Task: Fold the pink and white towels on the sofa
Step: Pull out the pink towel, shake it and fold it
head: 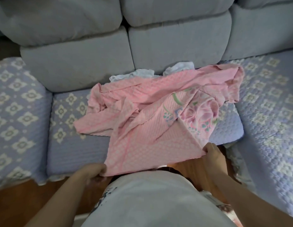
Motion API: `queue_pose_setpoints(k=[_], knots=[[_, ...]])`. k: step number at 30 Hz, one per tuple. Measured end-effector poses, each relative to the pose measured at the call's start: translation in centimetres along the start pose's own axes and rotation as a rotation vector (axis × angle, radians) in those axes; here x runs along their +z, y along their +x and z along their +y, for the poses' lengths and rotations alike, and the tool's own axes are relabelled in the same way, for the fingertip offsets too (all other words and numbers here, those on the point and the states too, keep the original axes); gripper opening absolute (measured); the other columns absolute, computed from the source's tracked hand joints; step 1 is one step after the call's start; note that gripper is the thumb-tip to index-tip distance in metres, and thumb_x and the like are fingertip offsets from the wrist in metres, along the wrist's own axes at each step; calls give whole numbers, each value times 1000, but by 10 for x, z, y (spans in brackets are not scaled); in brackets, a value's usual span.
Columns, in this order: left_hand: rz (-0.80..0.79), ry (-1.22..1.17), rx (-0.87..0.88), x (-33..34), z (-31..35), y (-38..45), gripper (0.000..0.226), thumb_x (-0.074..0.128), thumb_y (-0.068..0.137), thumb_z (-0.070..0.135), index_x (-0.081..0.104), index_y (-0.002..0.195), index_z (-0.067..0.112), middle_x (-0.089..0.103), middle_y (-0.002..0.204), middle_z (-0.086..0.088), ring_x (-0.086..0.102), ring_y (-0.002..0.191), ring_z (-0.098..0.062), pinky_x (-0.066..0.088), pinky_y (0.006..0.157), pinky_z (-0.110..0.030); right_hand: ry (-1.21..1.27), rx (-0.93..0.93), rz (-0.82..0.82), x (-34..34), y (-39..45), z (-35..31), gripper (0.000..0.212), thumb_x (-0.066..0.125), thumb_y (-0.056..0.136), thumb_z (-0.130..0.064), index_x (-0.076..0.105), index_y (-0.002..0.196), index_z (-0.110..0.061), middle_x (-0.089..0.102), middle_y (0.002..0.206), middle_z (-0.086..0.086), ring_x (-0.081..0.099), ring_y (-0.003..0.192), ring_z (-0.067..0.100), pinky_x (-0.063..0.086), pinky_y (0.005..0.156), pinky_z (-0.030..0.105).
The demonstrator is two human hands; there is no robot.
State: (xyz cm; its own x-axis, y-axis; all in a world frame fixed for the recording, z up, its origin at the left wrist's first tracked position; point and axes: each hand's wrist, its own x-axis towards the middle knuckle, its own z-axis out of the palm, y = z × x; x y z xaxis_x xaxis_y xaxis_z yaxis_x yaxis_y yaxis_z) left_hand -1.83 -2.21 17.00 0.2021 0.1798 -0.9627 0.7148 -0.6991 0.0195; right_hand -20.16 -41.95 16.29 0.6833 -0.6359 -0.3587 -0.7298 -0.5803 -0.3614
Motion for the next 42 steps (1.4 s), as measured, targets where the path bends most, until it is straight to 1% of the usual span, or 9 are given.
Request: queue_pose_setpoints(k=[2, 5, 10, 18, 25, 29, 34, 38, 42], knots=[[144, -187, 8, 11, 5, 4, 41, 36, 93, -8, 55, 57, -1, 55, 50, -15, 46, 47, -25, 38, 37, -19, 42, -17, 36, -5, 6, 0, 23, 53, 78, 7, 48, 80, -15, 55, 83, 1, 51, 72, 27, 48, 65, 46], [345, -885, 86, 22, 13, 2, 22, 33, 92, 0, 49, 80, 8, 51, 75, -11, 44, 59, -22, 36, 45, -23, 134, -17, 109, -7, 13, -3, 24, 54, 76, 9, 57, 84, -14, 59, 88, 1, 54, 77, 27, 44, 66, 40], [225, -1418, 200, 12, 42, -24, 30, 23, 89, 7, 50, 83, 19, 50, 78, -1, 36, 57, -12, 29, 41, -11, 203, -85, 281, -12, 19, -10, 33, 59, 79, 15, 73, 104, -2, 66, 98, 11, 62, 87, 30, 40, 73, 30], [111, -1224, 376, -12, 65, -39, 23, 34, 108, 15, 51, 94, 13, 45, 77, -3, 35, 57, -11, 35, 37, -16, 139, -262, 238, -25, 25, 0, 24, 64, 79, 14, 71, 93, -4, 60, 89, 6, 58, 77, 26, 44, 67, 33], [339, -720, 425, -36, 59, -27, 19, 59, 101, 15, 55, 115, 3, 51, 66, -7, 52, 50, -13, 49, 42, -20, 72, -253, 250, -25, 20, -3, 19, 59, 75, 21, 59, 75, 2, 51, 78, 11, 51, 64, 34, 47, 54, 44], [393, -407, 323, -44, 58, -28, 15, 62, 98, 10, 61, 97, -5, 59, 62, -13, 64, 44, -17, 50, 39, -23, 53, -321, 265, -27, 10, -2, 20, 62, 71, 25, 61, 77, 6, 52, 84, 16, 53, 69, 35, 49, 55, 44], [145, -149, 29, -46, 39, -22, 22, 61, 100, 12, 61, 86, -5, 72, 68, -20, 72, 59, -24, 55, 49, -28, 20, -270, 220, -28, 3, 4, 21, 63, 78, 16, 57, 84, -3, 59, 87, 12, 56, 73, 34, 50, 61, 43], [89, -239, -91, -31, 14, -6, 17, 52, 104, 11, 56, 91, 0, 59, 62, -16, 56, 57, -23, 44, 50, -27, 44, -229, 155, -22, -6, 6, 20, 63, 78, 12, 54, 83, -5, 56, 85, 10, 53, 73, 32, 48, 61, 43], [296, -442, -8, -10, 16, 3, 21, 41, 104, 9, 51, 87, 1, 54, 76, -17, 58, 45, -27, 53, 43, -31, -1, -367, 111, -13, -20, 9, 30, 79, 66, 8, 52, 75, -3, 51, 76, 9, 47, 64, 31, 41, 53, 41]])
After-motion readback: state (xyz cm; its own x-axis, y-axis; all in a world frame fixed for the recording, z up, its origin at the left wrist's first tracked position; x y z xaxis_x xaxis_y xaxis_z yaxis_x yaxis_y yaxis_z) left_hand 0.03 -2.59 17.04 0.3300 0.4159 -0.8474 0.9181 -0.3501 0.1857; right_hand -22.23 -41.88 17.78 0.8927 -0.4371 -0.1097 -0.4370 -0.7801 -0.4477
